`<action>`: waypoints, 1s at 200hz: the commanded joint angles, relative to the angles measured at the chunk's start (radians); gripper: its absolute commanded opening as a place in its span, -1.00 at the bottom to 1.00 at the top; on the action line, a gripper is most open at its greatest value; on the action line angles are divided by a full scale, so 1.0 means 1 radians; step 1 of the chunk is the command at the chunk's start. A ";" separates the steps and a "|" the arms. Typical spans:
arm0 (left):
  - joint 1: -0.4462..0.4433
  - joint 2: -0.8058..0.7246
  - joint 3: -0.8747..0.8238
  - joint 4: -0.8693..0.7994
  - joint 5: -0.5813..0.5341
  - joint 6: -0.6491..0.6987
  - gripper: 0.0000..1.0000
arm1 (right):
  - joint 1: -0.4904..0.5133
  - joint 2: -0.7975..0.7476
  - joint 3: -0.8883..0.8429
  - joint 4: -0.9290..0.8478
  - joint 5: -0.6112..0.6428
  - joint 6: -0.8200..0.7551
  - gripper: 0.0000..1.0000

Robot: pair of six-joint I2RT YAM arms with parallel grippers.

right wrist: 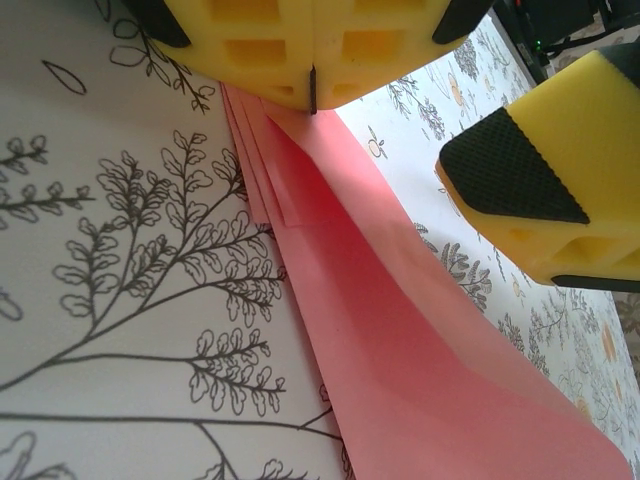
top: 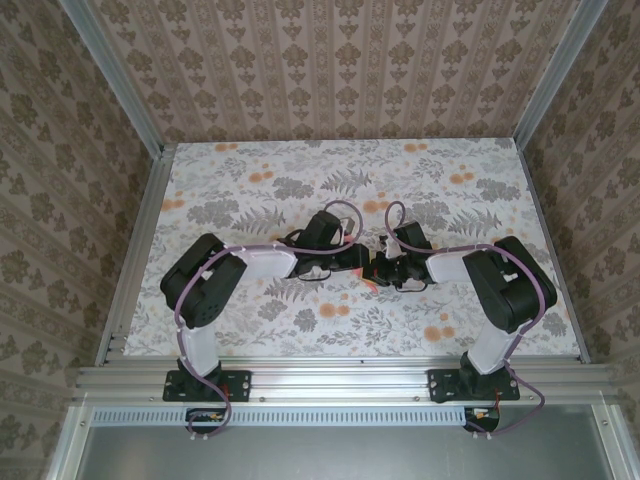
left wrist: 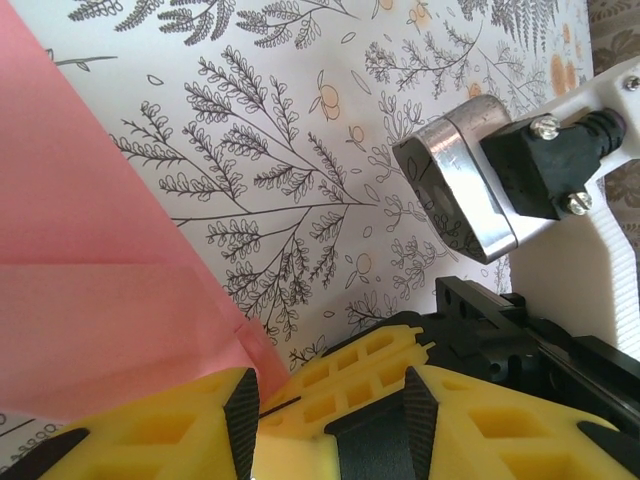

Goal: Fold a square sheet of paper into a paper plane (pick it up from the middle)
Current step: Fold the wing for the fifth time at the center of the table.

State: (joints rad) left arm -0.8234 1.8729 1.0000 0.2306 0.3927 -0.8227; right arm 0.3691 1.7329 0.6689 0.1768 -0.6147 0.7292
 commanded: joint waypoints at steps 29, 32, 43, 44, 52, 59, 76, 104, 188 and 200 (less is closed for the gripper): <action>0.009 -0.056 -0.108 0.042 -0.064 -0.049 -0.22 | 0.005 0.047 -0.028 -0.130 0.064 -0.013 -1.00; 0.009 -0.057 -0.108 0.047 -0.063 -0.051 -0.24 | 0.005 0.047 -0.028 -0.127 0.064 -0.012 -1.00; 0.009 -0.056 -0.119 0.092 -0.059 -0.074 -0.25 | 0.006 0.047 -0.029 -0.125 0.063 -0.010 -1.00; 0.009 -0.055 -0.119 0.097 -0.058 -0.077 -0.25 | 0.006 0.047 -0.029 -0.125 0.063 -0.010 -1.00; 0.010 -0.051 -0.121 0.123 -0.047 -0.090 -0.25 | 0.005 0.050 -0.029 -0.125 0.061 -0.011 -1.00; 0.010 -0.045 -0.115 0.131 -0.040 -0.095 -0.25 | 0.005 0.049 -0.029 -0.126 0.061 -0.011 -1.00; 0.009 -0.034 -0.099 0.141 -0.029 -0.100 -0.28 | 0.006 0.047 -0.029 -0.125 0.060 -0.011 -1.00; 0.012 -0.012 -0.075 0.119 -0.034 -0.104 -0.32 | 0.005 0.047 -0.029 -0.128 0.061 -0.013 -1.00; 0.053 0.057 -0.103 0.204 -0.095 -0.167 -0.39 | 0.005 0.046 -0.037 -0.136 0.057 -0.017 -1.00; 0.061 0.056 -0.098 0.199 -0.101 -0.171 -0.38 | 0.005 0.045 -0.038 -0.143 0.056 -0.023 -1.00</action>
State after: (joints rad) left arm -0.7853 1.9072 0.8974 0.4038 0.3367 -0.9695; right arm 0.3691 1.7325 0.6685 0.1768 -0.6151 0.7284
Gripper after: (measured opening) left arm 0.306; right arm 0.053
